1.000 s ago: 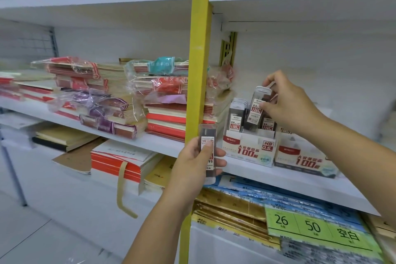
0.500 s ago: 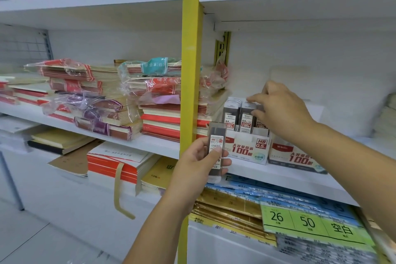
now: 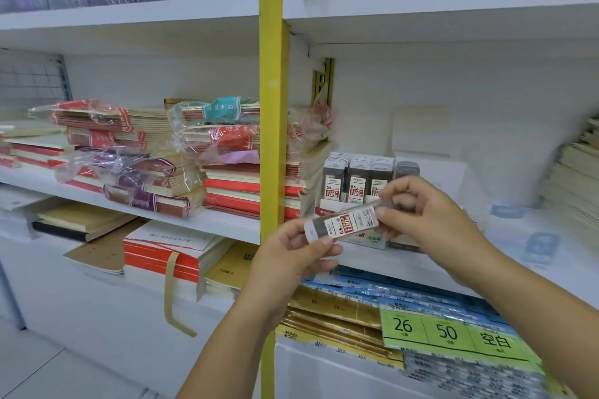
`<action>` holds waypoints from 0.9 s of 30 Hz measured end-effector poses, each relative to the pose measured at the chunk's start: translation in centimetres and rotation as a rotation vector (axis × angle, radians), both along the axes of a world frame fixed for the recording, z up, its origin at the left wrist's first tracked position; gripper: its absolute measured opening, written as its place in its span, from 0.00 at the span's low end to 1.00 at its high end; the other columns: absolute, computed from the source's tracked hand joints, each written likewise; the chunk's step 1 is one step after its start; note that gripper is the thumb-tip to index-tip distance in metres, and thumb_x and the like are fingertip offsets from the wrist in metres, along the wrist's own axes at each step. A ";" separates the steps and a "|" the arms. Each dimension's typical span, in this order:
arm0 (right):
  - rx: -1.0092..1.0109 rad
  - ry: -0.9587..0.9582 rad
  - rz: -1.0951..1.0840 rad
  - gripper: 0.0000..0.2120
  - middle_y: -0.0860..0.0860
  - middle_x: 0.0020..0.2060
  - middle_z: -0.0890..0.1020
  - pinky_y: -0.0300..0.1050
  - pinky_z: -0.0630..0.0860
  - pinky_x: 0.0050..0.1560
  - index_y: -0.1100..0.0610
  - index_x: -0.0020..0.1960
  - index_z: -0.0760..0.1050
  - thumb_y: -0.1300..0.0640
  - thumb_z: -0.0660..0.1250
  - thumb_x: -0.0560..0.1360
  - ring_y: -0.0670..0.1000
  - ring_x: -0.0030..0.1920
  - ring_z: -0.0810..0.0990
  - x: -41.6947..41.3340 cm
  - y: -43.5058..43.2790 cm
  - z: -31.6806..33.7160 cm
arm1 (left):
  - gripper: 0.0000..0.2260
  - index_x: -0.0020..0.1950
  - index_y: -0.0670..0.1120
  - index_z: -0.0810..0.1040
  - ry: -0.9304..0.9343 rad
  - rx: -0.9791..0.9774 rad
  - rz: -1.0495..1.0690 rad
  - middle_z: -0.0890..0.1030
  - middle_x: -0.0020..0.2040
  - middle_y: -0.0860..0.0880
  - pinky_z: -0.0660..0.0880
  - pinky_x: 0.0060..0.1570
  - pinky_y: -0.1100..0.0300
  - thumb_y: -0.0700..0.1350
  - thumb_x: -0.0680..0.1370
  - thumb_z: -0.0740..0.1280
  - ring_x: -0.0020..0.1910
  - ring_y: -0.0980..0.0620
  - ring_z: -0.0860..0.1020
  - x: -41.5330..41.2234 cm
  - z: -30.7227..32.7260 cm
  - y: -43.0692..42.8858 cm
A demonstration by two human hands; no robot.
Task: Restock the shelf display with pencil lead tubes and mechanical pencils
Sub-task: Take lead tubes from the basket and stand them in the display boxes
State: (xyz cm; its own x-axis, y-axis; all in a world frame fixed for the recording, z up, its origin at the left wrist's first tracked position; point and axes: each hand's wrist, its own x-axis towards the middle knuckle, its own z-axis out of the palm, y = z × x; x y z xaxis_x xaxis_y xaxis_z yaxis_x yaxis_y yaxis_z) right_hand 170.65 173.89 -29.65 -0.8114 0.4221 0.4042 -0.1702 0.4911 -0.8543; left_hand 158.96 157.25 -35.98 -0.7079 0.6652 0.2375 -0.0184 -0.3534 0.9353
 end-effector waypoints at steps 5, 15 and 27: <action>0.080 -0.146 0.066 0.11 0.44 0.47 0.85 0.44 0.82 0.48 0.52 0.52 0.74 0.66 0.67 0.76 0.47 0.46 0.85 1.3 -0.5 -1.6 | 0.10 0.57 0.56 0.82 0.051 -0.017 0.126 0.87 0.50 0.52 0.80 0.41 0.64 0.43 0.80 0.69 0.46 0.56 0.85 0.0 -0.3 0.2; 0.420 -0.124 0.022 0.28 0.43 0.42 0.80 0.36 0.77 0.37 0.34 0.66 0.67 0.62 0.69 0.76 0.40 0.40 0.80 -2.0 -2.1 0.9 | 0.15 0.61 0.65 0.79 0.403 -0.065 0.346 0.81 0.47 0.63 0.77 0.47 0.70 0.47 0.79 0.70 0.50 0.65 0.78 -0.3 0.2 1.8; 0.619 0.115 -0.242 0.19 0.43 0.42 0.82 0.33 0.76 0.29 0.39 0.53 0.64 0.57 0.70 0.75 0.37 0.39 0.81 -7.5 0.4 4.0 | 0.25 0.76 0.63 0.63 0.716 -0.304 0.470 0.70 0.57 0.72 0.66 0.50 0.82 0.50 0.82 0.66 0.52 0.85 0.64 -1.7 -2.1 3.3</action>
